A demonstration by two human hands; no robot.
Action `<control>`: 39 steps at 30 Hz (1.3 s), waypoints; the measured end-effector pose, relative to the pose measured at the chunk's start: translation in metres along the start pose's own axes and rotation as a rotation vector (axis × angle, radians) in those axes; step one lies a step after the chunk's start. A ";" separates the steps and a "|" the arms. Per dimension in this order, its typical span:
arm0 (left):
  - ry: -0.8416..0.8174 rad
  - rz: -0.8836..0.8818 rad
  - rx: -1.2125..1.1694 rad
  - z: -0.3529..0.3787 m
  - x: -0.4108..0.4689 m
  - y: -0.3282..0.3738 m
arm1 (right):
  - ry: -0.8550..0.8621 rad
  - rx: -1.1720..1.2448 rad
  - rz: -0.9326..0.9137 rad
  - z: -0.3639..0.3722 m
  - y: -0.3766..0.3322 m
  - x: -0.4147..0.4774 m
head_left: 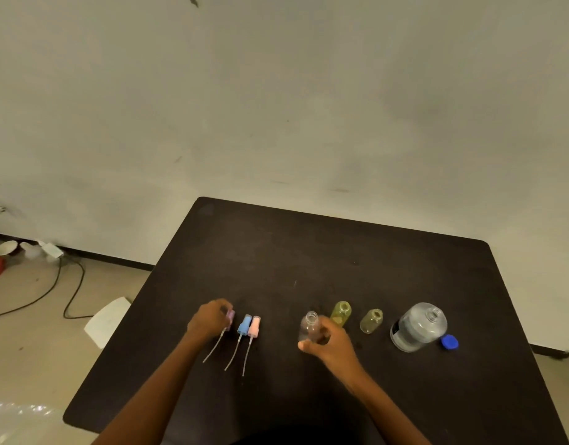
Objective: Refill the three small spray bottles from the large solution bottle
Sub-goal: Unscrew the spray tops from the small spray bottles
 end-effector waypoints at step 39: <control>0.162 0.723 -0.318 0.083 -0.135 0.138 | 0.494 0.020 0.056 -0.092 0.028 -0.049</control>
Point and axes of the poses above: each hand's wrist, its own x-axis towards the middle knuckle, its own z-axis out of the palm, y = z × x, the point moved 6 cm from there along x, towards the middle knuckle, and after that the axes turned 4 degrees about -z, right-handed, at the moved point
